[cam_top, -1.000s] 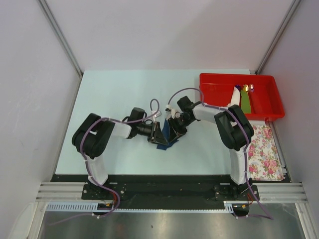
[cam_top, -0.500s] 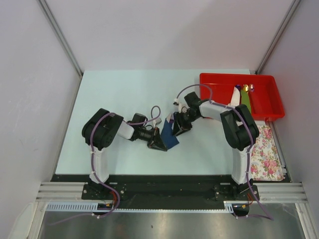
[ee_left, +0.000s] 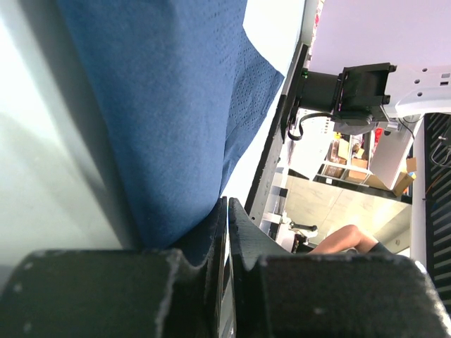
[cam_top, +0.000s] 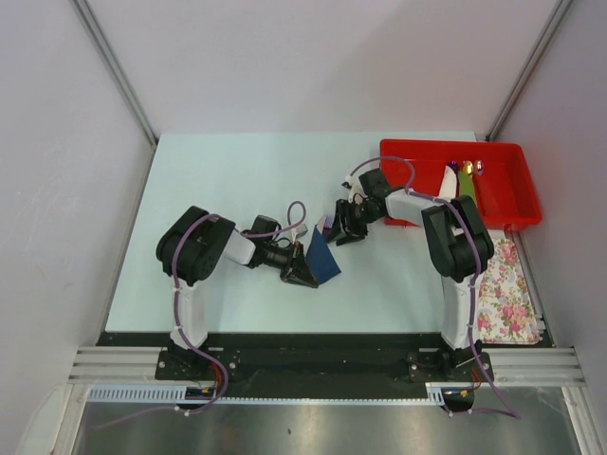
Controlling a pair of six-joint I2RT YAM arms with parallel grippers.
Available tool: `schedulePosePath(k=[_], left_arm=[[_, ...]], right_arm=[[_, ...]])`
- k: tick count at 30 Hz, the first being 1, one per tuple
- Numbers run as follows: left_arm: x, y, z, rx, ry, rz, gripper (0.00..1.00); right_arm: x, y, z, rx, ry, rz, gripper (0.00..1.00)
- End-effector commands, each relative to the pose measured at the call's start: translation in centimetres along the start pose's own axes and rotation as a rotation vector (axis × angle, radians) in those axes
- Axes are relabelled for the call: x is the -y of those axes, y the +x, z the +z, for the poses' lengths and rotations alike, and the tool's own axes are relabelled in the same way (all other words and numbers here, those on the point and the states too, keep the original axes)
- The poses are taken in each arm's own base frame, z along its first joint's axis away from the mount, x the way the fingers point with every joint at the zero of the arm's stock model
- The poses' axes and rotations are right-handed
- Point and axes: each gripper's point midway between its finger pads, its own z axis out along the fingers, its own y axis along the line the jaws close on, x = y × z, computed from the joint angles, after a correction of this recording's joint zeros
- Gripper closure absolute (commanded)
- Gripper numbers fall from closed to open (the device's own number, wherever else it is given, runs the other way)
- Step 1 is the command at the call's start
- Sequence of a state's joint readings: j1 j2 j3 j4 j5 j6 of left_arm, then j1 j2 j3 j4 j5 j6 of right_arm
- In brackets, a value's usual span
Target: Place the utensils on the paper napkin and roll it up
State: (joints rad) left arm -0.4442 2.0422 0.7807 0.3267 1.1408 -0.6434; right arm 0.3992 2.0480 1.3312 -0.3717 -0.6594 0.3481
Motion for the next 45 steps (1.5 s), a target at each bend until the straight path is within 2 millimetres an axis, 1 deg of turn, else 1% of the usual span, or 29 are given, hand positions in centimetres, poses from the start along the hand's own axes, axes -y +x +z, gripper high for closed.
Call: schedulePosePath(k=[1, 4, 5, 7, 8, 10, 15, 18, 19, 21, 24, 25, 26, 27, 28, 30, 31, 32, 33, 34, 35, 36, 37, 38, 39, 40, 41, 42, 45], left_arm=[[-3.6, -0.3, 0.0, 0.041, -0.113, -0.043, 0.90], [-3.6, -0.3, 0.0, 0.043, -0.113, -0.041, 0.90], [-3.6, -0.4, 0.0, 0.047, -0.112, -0.039, 0.90], [-3.6, -0.4, 0.0, 0.048, -0.116, -0.040, 0.90], [-3.7, -0.4, -0.1, 0.051, -0.117, -0.041, 0.90], [-3.7, -0.5, 0.0, 0.054, -0.119, -0.041, 0.90], [-3.6, -1.0, 0.0, 0.064, -0.119, -0.040, 0.90], [-3.5, -1.3, 0.0, 0.073, -0.120, -0.033, 0.90], [-3.4, -1.4, -0.1, 0.077, -0.121, -0.027, 0.90], [-3.3, -1.6, -0.1, 0.089, -0.122, -0.023, 0.90], [-2.1, -2.5, -0.4, 0.116, -0.105, 0.016, 0.89], [-1.1, -3.1, -0.7, 0.134, -0.097, 0.048, 0.88], [-0.3, -3.9, -0.9, 0.152, -0.092, 0.080, 0.84], [0.5, -4.5, -1.2, 0.170, -0.088, 0.107, 0.80], [2.1, -5.3, -1.7, 0.196, -0.076, 0.156, 0.72], [4.0, -6.6, -2.6, 0.231, -0.076, 0.220, 0.63], [5.9, -7.2, -3.4, 0.258, -0.070, 0.276, 0.55], [6.6, -7.5, -4.0, 0.266, -0.085, 0.310, 0.53], [6.8, -8.4, -5.0, 0.303, -0.118, 0.331, 0.51], [7.1, -9.1, -6.0, 0.332, -0.158, 0.407, 0.48], [8.4, -9.8, -7.5, 0.370, -0.204, 0.441, 0.46], [8.5, -11.1, -9.4, 0.439, -0.257, 0.464, 0.42], [9.0, -11.8, -10.7, 0.477, -0.288, 0.501, 0.26], [10.3, -12.2, -12.3, 0.527, -0.307, 0.533, 0.18], [10.4, -13.0, -14.1, 0.576, -0.335, 0.535, 0.13], [11.0, -13.7, -15.4, 0.615, -0.360, 0.560, 0.05], [11.4, -13.5, -16.3, 0.629, -0.380, 0.557, 0.02], [11.3, -14.1, -17.8, 0.664, -0.412, 0.553, 0.00], [12.4, -14.7, -20.5, 0.727, -0.478, 0.597, 0.01]], right_arm=[[-0.2, -0.2, 1.8, -0.012, 0.022, -0.010, 0.52], [1.5, 0.3, 2.8, -0.019, 0.111, -0.010, 0.58], [1.8, 0.5, 3.3, -0.029, 0.128, -0.015, 0.60], [2.7, 0.8, 3.6, -0.041, 0.190, -0.024, 0.63], [2.9, 1.0, 3.9, -0.051, 0.208, -0.030, 0.67], [3.9, 1.0, 4.1, -0.056, 0.264, -0.032, 0.69], [4.7, 2.0, 4.9, -0.098, 0.320, -0.036, 0.68], [4.9, 2.7, 5.1, -0.122, 0.318, -0.021, 0.75], [4.8, 3.0, 5.2, -0.131, 0.307, -0.019, 0.86], [4.4, 2.8, 5.2, -0.134, 0.281, -0.021, 1.00], [3.1, 2.0, 5.1, -0.124, 0.191, -0.015, 1.00], [2.6, 1.6, 4.9, -0.118, 0.158, -0.015, 1.00], [1.7, 0.6, 4.6, -0.089, 0.130, -0.037, 1.00], [0.7, 0.2, 4.3, -0.083, 0.079, -0.048, 1.00], [-0.1, -1.1, 3.7, -0.044, 0.053, -0.067, 1.00], [-1.6, -2.2, 2.9, -0.012, -0.007, -0.082, 1.00], [-2.2, -2.9, 2.4, 0.014, -0.024, -0.092, 1.00], [-3.1, -3.5, 1.6, 0.038, -0.041, -0.111, 1.00], [-3.7, -3.7, 1.2, 0.043, -0.064, -0.122, 1.00], [-4.3, -4.0, 0.8, 0.055, -0.078, -0.138, 1.00], [-4.9, -4.3, 0.1, 0.070, -0.086, -0.154, 1.00], [-5.2, -4.2, -0.1, 0.073, -0.092, -0.172, 1.00], [-5.4, -4.3, -0.4, 0.080, -0.095, -0.183, 1.00], [-5.7, -4.3, -0.6, 0.084, -0.099, -0.190, 1.00], [-6.1, -4.3, -0.9, 0.091, -0.106, -0.203, 1.00], [-6.2, -4.4, -1.0, 0.096, -0.109, -0.211, 1.00], [-6.4, -4.4, -1.0, 0.095, -0.110, -0.220, 1.00], [-6.7, -4.5, -1.2, 0.101, -0.111, -0.234, 1.00], [-7.4, -4.7, -1.6, 0.116, -0.114, -0.261, 1.00]])
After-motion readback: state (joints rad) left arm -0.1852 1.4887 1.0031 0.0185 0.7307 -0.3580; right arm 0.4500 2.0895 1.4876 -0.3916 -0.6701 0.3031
